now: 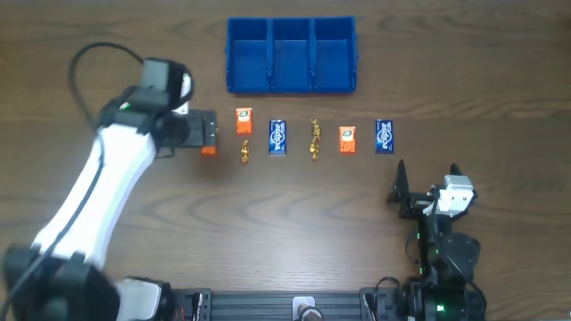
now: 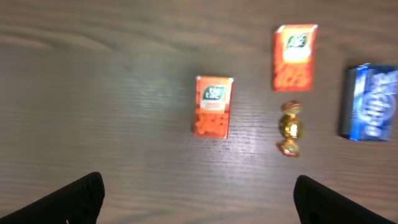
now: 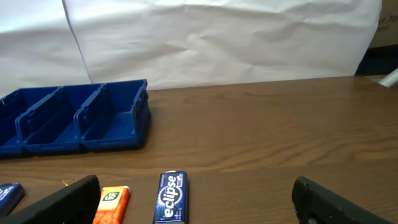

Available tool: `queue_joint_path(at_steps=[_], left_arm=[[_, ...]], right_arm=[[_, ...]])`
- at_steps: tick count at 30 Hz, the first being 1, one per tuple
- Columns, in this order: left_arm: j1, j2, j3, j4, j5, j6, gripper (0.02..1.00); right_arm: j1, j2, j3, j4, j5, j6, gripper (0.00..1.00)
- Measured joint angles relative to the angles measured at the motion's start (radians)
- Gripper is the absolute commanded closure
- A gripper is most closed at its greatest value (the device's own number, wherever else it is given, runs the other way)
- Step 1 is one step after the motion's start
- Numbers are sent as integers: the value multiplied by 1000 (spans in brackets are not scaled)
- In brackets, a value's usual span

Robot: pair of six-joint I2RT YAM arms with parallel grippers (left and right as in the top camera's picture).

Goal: Sort Candies Into Trays

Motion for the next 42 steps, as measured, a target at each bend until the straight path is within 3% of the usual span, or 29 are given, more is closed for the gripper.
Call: queue_joint_path(at_steps=[9,37,42], left_arm=[[-17,253,0,97,34,-30,82],[-10,369,0,149,45,-37,172],[-10,387,0,151,45,-41,277]], right_arm=[[0,0,0,0,0,0,3],[0,0,0,0,0,0,3],[0,0,0,0,0,0,3]])
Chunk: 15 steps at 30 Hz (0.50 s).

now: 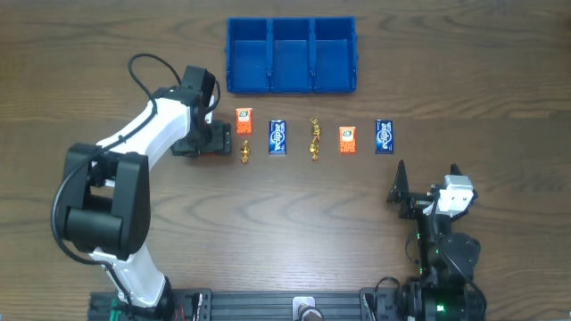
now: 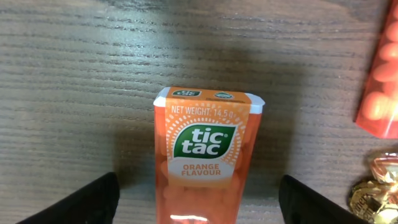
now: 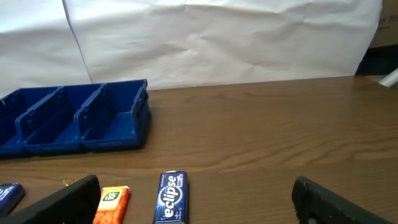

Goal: Sort Candies Into Trays

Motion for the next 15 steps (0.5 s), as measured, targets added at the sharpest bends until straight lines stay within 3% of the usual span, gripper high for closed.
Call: queue_joint_path(at_steps=[10,15], left_arm=[[0,0,0,7,0,-13,562],[0,0,0,8,0,-14,636]], right_arm=[[0,0,0,0,0,0,3],[0,0,0,0,0,0,1]])
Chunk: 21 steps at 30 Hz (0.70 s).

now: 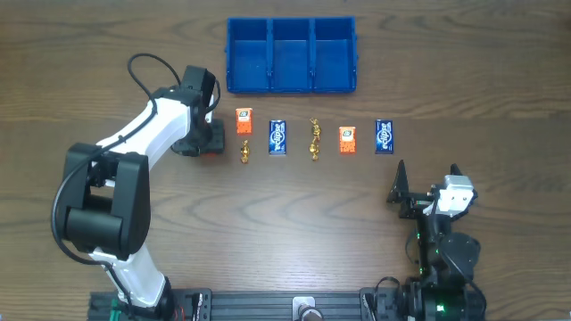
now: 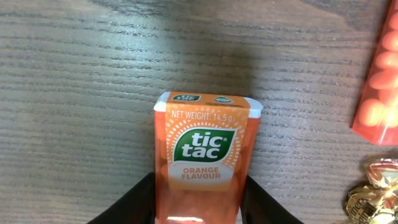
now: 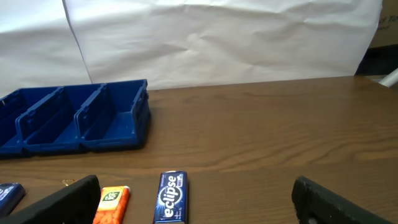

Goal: Sort Candies Into Trays

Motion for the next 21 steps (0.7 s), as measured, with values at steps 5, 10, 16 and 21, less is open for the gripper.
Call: queue_joint_path(at_steps=[5,10,16,21], left_arm=[[0,0,0,0,0,1,711],[0,0,0,0,-1,0,748],[-4,-1,17,-34,-3,-5,798],[-45,-56,121,-128,-49,-27,787]], right_arm=[[0,0,0,0,0,0,3],[0,0,0,0,0,0,3],[0,0,0,0,0,0,3],[0,0,0,0,0,0,3]])
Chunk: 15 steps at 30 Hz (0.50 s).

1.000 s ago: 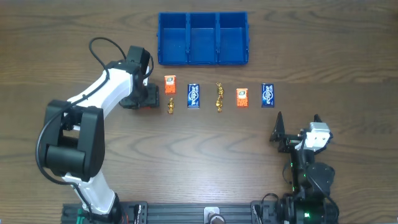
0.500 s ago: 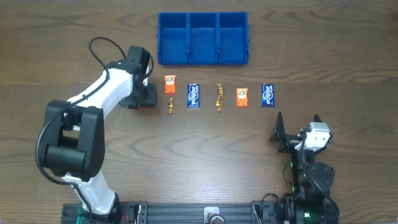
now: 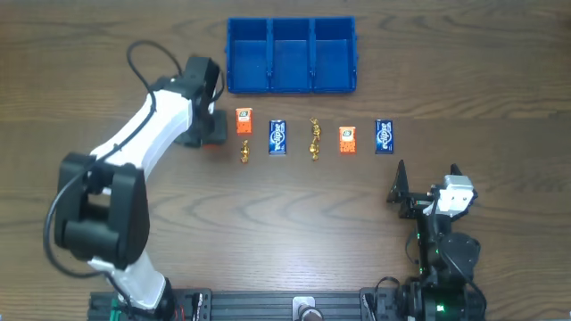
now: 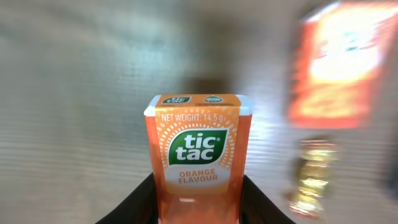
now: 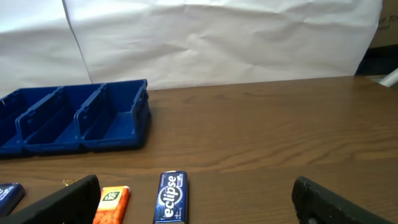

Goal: Sort Candies Into Trays

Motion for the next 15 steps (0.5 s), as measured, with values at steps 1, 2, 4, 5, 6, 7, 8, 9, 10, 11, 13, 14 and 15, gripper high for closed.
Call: queue_joint_path(at_steps=[1,2,4,5,6,7,8,9,10,11,13,14,15], left_arm=[[-16,-22,37,-8,-13,-5,783],[-35,-47,80,-14,-30,-8,776],[-64,-83,159,-17,-54,-16,772],[-79,-99,205,-15,-66,-22,768],[-94,-112,253,-13,-82,-27,770],[-106,-120,296,-6,-98,-30,774],[-113,-122,330,2,-110,-31,781],[-121,-122,371,12,-126,-32,783],[-124,-118,398,19,-138,-34,785],[-128,-110,435,26,-154,-34,787],[-132,-81,497,31,-185,-37,787],[-135,-58,531,29,-203,-37,796],[-137,-35,558,30,-217,-37,798]], right_arm=[[0,0,0,0,0,0,3],[0,0,0,0,0,0,3],[0,0,0,0,0,0,3],[0,0,0,0,0,0,3],[0,0,0,0,0,0,3],[0,0,0,0,0,0,3],[0,0,0,0,0,0,3],[0,0,0,0,0,0,3],[0,0,0,0,0,0,3],[0,0,0,0,0,0,3],[0,0,0,0,0,0,3],[0,0,0,0,0,0,3],[0,0,0,0,0,0,3]])
